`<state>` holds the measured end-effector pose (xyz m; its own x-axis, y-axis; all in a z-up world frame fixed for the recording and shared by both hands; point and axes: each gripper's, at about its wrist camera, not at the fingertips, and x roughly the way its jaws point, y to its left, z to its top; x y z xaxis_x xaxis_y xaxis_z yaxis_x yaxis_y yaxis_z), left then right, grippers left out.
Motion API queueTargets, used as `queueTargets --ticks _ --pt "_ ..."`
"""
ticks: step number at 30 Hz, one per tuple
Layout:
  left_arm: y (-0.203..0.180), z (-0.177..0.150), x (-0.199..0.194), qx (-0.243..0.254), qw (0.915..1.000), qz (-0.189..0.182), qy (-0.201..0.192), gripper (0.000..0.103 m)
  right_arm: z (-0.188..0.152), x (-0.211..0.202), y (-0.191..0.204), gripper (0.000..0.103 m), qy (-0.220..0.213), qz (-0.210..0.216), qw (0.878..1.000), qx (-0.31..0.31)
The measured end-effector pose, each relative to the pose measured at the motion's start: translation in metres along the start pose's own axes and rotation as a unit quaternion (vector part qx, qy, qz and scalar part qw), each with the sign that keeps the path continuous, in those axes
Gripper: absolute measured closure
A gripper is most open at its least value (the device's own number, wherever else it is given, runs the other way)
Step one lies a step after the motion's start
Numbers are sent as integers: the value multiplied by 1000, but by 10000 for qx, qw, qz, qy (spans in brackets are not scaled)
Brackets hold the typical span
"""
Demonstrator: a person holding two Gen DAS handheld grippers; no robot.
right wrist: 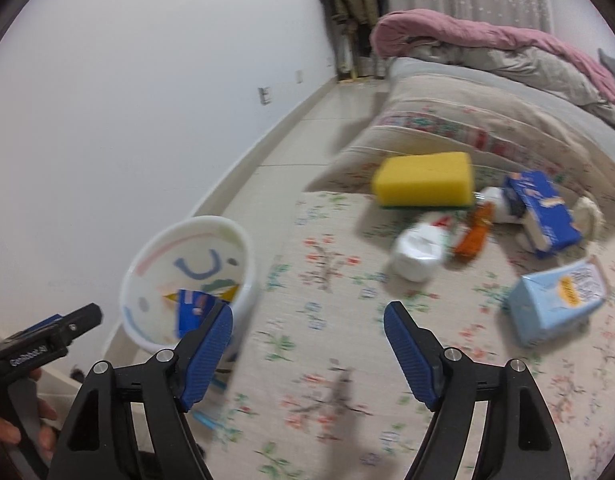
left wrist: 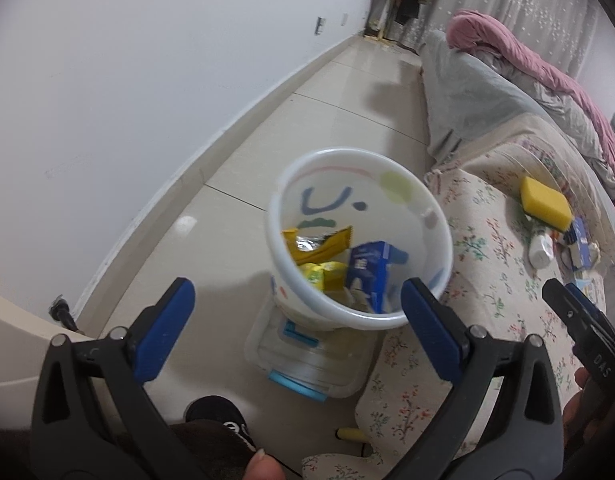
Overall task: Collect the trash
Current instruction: 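Move the right gripper back over the light-blue milk carton on the bed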
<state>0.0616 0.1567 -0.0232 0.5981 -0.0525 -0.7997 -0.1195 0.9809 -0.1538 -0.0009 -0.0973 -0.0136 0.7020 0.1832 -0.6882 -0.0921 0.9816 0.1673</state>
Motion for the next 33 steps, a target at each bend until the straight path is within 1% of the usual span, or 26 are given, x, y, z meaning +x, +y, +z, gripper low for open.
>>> queueTargets --ticks 3,7,10,12,14,17,21,26,28,33 --pt "-8 -1 1 40 9999 -100 36 1 -4 -2 -16 23 -8 -312 9995 87" --pt "-18 -3 4 96 9998 -178 88 1 -9 -2 -46 23 18 -803 9956 481" --pt "-25 -4 8 115 9995 -261 154 1 -13 -2 -69 23 39 -1378 9866 872" --pt "-31 -5 11 154 9993 -289 202 1 -16 -2 -89 23 62 -1571 9798 1239" --pt "-35 -7 13 192 9991 -298 239 1 -19 -3 -108 23 72 -1665 9725 1629" --pt "-40 -9 17 244 9989 -296 283 1 -21 -4 -129 23 88 -1736 9632 2050" --pt "-43 -11 21 250 9987 -296 325 1 -13 -2 -148 23 101 -1633 9557 2448" --pt "-47 -13 25 294 9985 -260 373 1 -5 7 -153 18 118 -1562 9481 2767" --pt "-47 -14 25 313 9985 -248 380 1 -1 11 -153 18 136 -1550 9456 2858" --pt "-47 -14 27 320 9984 -201 411 1 4 19 -160 18 132 -1723 9346 3109"
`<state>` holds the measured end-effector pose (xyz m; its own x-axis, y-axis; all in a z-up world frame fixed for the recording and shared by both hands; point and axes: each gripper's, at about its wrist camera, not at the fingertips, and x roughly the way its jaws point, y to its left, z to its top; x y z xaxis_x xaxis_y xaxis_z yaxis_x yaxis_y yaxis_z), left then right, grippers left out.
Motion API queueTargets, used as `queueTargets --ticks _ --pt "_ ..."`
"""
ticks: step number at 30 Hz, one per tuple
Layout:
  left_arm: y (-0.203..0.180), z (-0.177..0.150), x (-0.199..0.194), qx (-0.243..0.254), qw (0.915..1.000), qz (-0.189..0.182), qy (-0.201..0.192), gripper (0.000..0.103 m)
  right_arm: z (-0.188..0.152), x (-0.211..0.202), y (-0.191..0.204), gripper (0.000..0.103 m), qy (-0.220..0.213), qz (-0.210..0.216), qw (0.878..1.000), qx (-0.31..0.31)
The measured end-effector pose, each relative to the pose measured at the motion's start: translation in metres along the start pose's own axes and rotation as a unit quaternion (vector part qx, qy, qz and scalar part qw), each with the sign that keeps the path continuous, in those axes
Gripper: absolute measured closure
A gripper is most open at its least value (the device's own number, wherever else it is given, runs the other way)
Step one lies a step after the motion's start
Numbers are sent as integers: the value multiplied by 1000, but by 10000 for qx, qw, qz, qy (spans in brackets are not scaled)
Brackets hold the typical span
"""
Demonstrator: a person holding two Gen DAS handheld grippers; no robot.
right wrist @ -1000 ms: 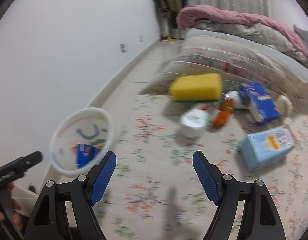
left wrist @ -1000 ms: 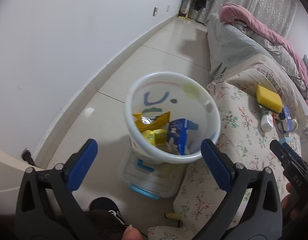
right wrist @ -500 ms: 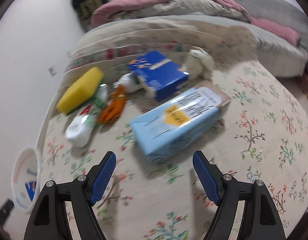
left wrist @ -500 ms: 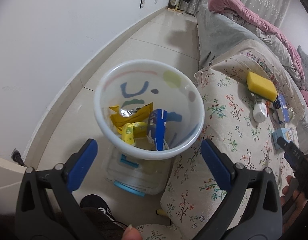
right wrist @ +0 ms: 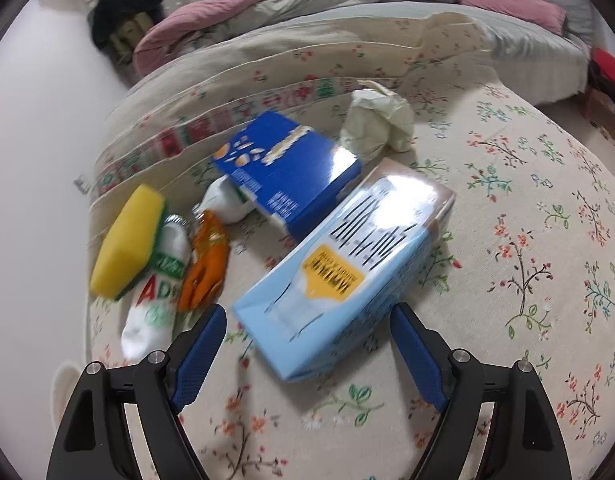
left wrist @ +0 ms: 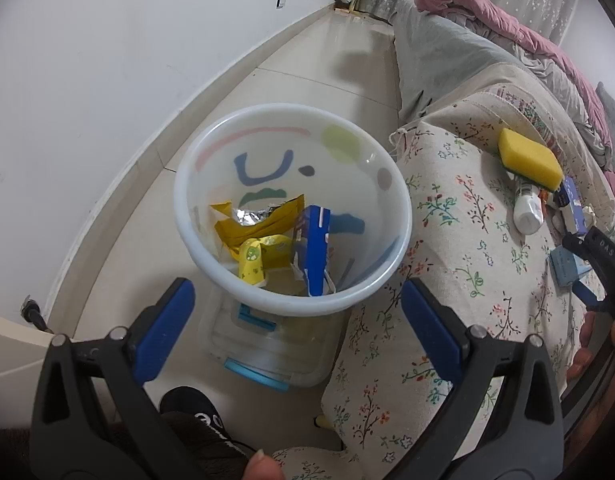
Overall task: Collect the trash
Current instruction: 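Move the right gripper back over the light-blue milk carton on the bed, then grasp the milk carton with the right gripper while the left grasps the yellow sponge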
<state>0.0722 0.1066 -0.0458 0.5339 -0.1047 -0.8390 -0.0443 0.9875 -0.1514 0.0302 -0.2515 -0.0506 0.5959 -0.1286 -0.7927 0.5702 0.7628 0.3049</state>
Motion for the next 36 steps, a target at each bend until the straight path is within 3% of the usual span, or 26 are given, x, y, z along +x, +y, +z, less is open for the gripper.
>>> queueTargets --ticks 8,15,17,26,36 --pt "-6 0 2 44 10000 4 38 1 21 15 -11 17 82 -29 9993 353" --pt "-18 1 5 139 9999 -20 71 1 30 18 -25 18 184 100 9997 117" --pt "-23 2 6 168 9998 -51 75 1 35 21 -34 23 242 181 9995 5" --pt "-74 13 11 527 9975 -472 59 1 36 12 -60 38 537 601 9953 -538" --pt "-150 21 25 1214 9863 -1114 -44 1 29 -10 -101 39 447 679 9945 -667"
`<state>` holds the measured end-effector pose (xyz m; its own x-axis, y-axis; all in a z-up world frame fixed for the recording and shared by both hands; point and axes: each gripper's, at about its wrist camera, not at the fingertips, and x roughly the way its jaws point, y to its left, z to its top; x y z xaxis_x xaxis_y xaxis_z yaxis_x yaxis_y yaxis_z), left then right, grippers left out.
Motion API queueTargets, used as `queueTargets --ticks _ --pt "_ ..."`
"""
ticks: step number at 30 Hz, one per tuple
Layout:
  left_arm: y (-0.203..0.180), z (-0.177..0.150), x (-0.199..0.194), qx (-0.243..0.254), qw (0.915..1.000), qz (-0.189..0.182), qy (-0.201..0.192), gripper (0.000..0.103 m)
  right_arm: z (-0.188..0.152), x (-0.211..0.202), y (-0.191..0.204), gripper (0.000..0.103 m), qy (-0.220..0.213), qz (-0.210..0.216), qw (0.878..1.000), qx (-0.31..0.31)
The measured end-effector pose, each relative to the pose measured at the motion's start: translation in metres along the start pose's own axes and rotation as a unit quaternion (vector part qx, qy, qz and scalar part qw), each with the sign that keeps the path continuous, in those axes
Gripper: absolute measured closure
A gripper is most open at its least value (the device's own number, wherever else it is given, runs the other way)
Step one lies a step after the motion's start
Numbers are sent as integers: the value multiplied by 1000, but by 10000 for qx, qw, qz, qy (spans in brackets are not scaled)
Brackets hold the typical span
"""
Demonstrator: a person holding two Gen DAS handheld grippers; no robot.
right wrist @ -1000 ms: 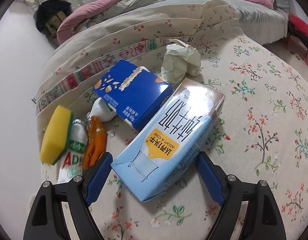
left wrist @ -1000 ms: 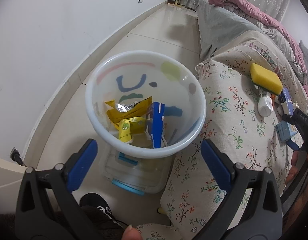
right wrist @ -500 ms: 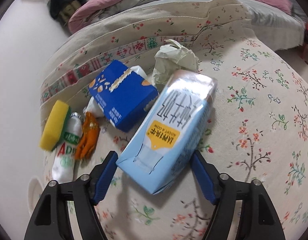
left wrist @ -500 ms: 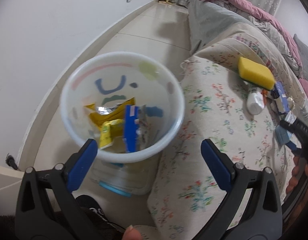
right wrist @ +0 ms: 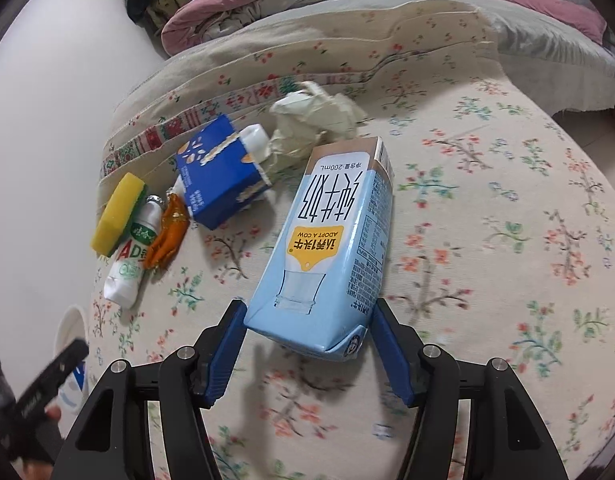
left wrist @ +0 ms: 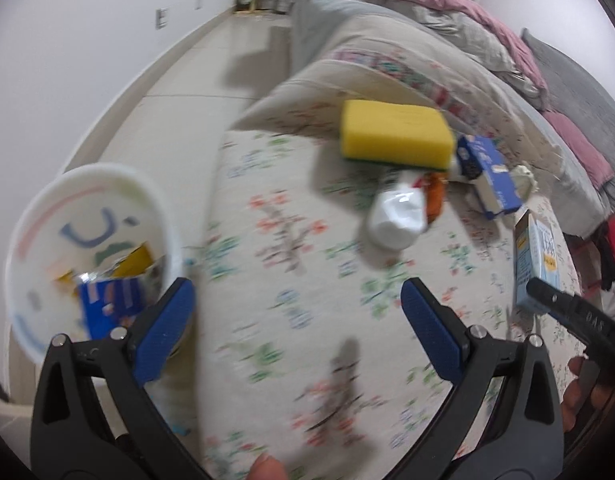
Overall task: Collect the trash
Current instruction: 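Grasp the milk carton with the right gripper while the left grasps the yellow sponge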
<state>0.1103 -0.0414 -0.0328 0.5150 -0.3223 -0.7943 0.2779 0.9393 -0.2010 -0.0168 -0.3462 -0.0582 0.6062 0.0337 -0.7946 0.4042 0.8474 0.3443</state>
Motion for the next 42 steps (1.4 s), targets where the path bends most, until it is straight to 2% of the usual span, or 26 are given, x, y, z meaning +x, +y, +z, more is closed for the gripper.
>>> queueTargets --ticks 6,9,18,24,26,27,29,32,33,36,42 --pt "-27 20 6 148 9995 -273 -39 4 -14 -22 -24 39 -119 -20 9999 63" --pt "-36 34 9 267 9993 -220 -120 4 -13 -29 -38 39 -175 -13 9997 185" --pt "-60 67 24 497 9981 -185 -323 4 -8 -32 -45 39 -268 52 9989 377" --pt "-60 81 40 378 9987 -205 -259 4 -4 -32 -43 39 -315 120 9988 367" --pt "-57 81 44 306 9989 -285 -216 14 -4 -33 -43 39 -318 142 9988 356" --pt "-57 81 47 294 9990 -272 -172 25 -4 -33 -42 39 -324 143 9987 353" --pt "-56 80 47 257 9989 -347 -177 27 -3 -34 -41 39 -345 154 9987 349" --pt "-59 77 42 342 9984 -367 -275 40 -2 -38 -39 41 -398 157 9986 317" --pt "-60 75 40 377 9980 -420 -293 53 -2 -40 -37 41 -423 160 9985 293" --pt "-60 75 35 446 9974 -502 -277 68 -2 -43 -33 41 -461 207 9984 246" --pt "-59 71 25 595 9965 -506 -301 81 -6 -47 -24 42 -467 231 9985 150"
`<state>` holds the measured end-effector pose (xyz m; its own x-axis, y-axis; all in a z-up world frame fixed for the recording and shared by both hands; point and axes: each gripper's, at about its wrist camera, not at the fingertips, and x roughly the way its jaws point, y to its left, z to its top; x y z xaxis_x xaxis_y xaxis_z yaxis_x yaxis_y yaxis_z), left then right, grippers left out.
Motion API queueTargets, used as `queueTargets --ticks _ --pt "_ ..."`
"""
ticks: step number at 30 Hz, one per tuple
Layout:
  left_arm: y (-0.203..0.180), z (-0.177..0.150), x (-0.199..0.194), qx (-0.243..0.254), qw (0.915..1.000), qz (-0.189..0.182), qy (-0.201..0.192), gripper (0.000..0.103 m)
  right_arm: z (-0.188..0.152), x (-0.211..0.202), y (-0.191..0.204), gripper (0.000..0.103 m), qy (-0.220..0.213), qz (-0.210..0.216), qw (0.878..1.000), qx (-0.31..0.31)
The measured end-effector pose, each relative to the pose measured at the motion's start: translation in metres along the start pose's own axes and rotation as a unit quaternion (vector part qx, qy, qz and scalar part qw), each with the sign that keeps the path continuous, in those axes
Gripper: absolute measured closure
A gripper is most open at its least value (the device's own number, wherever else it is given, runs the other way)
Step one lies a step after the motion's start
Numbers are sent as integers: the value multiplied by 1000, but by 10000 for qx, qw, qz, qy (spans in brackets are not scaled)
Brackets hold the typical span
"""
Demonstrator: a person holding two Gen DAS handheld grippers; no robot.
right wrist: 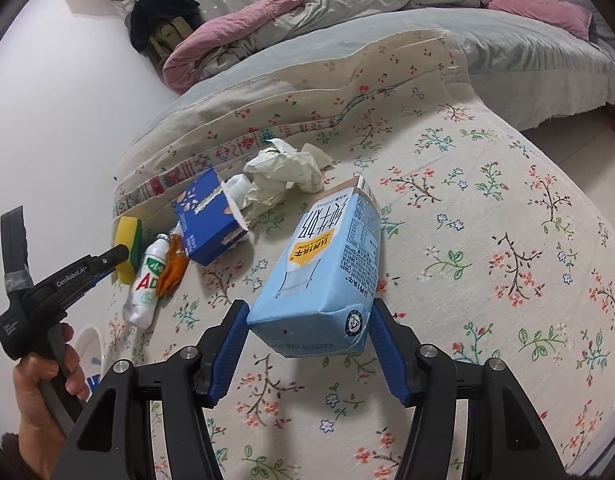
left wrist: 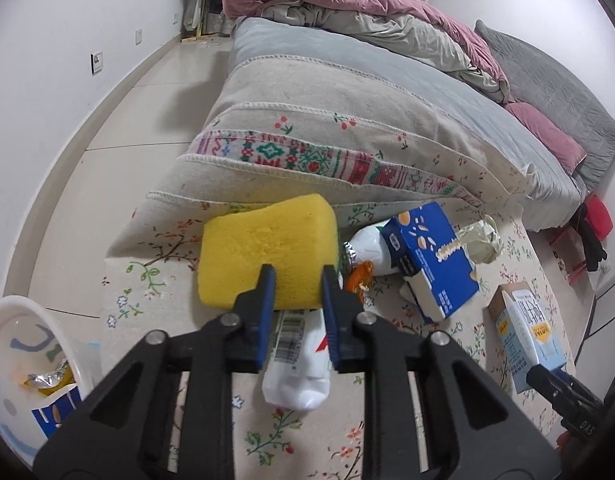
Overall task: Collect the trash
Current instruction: 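Grasp the milk carton with the right gripper while the left grasps the yellow sponge, then carry both items to the bin while the left gripper releases the sponge inside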
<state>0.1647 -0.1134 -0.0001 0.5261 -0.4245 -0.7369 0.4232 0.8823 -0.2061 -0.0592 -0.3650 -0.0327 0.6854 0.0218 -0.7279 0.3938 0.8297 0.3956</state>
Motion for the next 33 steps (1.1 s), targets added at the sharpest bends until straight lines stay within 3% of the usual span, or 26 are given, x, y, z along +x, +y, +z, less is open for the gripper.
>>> queueTargets --ticks 16,19,20,33 --pt "20 -22 -60 -221 9987 -29 -457 84 -5 -21 37 45 -148 325 9988 -337" --pt "26 -30 -71 -301 9981 -33 -537 84 -6 -26 45 47 -185 409 9980 -448" --pt "28 -33 -74 -321 9980 -33 -552 84 -7 -28 49 56 -192 457 9976 -487" --pt "62 -69 -104 -605 9958 118 -681 84 -8 -34 70 59 -286 656 9958 -567"
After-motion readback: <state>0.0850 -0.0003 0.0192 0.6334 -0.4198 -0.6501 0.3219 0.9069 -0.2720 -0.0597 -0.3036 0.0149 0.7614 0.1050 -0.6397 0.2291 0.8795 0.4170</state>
